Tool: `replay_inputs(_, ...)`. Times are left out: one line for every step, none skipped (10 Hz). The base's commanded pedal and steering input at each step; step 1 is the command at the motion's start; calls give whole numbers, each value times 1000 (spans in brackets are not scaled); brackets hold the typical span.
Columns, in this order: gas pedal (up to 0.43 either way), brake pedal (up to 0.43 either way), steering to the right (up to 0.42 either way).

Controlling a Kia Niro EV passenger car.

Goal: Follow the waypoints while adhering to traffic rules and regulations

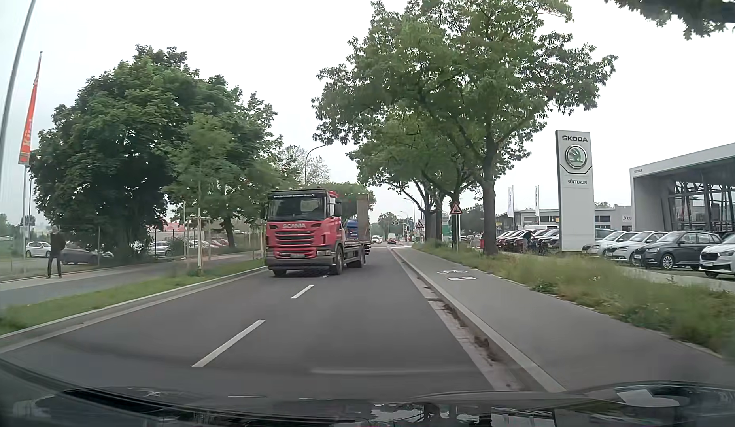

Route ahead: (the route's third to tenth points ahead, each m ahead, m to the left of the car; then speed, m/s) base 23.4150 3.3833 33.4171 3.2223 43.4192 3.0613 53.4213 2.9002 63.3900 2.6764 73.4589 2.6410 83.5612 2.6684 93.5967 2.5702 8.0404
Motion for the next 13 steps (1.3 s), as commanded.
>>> replay_inputs(0, 0, -3)
replay_inputs(0, 0, -4)
replay_inputs(0, 0, -4)
replay_inputs(0, 0, -5)
replay_inputs(0, 0, -5)
replay_inputs(8, 0, -4)
replay_inputs(28, 0, -4)
replay_inputs(28, 0, -5)
replay_inputs(47, 0, -5)
replay_inputs(67, 0, -5)
replay_inputs(79, 0, -5)
replay_inputs(87, 0, -5)
replay_inputs(118, 0, -5)
